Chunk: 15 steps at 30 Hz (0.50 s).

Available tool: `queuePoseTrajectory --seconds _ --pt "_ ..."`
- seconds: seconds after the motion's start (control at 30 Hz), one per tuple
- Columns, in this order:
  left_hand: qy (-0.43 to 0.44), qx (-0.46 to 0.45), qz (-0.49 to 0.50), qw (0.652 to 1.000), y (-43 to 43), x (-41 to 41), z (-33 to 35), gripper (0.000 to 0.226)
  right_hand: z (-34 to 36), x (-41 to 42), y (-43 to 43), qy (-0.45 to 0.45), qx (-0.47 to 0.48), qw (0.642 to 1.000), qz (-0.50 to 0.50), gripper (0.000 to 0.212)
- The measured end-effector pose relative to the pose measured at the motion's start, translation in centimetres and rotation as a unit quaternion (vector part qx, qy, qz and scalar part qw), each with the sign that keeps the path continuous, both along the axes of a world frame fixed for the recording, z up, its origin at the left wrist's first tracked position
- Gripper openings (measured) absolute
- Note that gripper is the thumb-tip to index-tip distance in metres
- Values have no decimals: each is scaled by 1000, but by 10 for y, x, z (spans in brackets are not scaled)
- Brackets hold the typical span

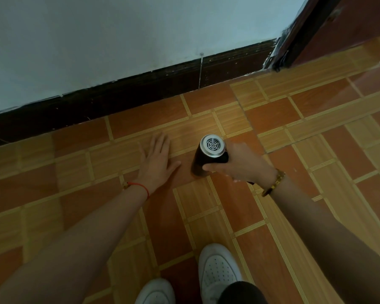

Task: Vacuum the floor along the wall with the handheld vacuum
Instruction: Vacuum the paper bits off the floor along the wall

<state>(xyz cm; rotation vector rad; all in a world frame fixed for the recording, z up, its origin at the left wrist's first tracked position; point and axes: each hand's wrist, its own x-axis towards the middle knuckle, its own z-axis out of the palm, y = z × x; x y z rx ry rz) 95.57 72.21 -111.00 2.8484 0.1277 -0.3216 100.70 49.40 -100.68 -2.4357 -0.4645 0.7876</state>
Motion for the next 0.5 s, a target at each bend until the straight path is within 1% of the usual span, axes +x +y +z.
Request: queuePoseTrajectory --seconds 0.07,0.1,0.2,0.23,0.3,0.4,0.5 --pt "-2 0 -4 1000 -3 0 1 83 -3 -2 -3 -14 2 1000 -14 43" --pt "-2 2 -5 1000 -4 0 2 83 -5 -1 -5 -31 -3 999 -23 46" --pt "-6 10 -10 1000 -3 0 5 82 -15 1 -11 -121 -32 991 -56 66" --pt "-9 9 -10 1000 -2 -1 6 82 -18 1 -11 -135 -34 988 -66 70" --pt "-13 2 -5 1000 2 -3 7 82 -20 1 -8 -135 -29 988 -66 72" --pt "-9 3 18 1000 12 -8 7 82 -24 -3 5 -97 2 995 -21 70" --pt "-5 9 41 999 27 -15 6 82 -27 -8 27 -98 30 995 12 73"
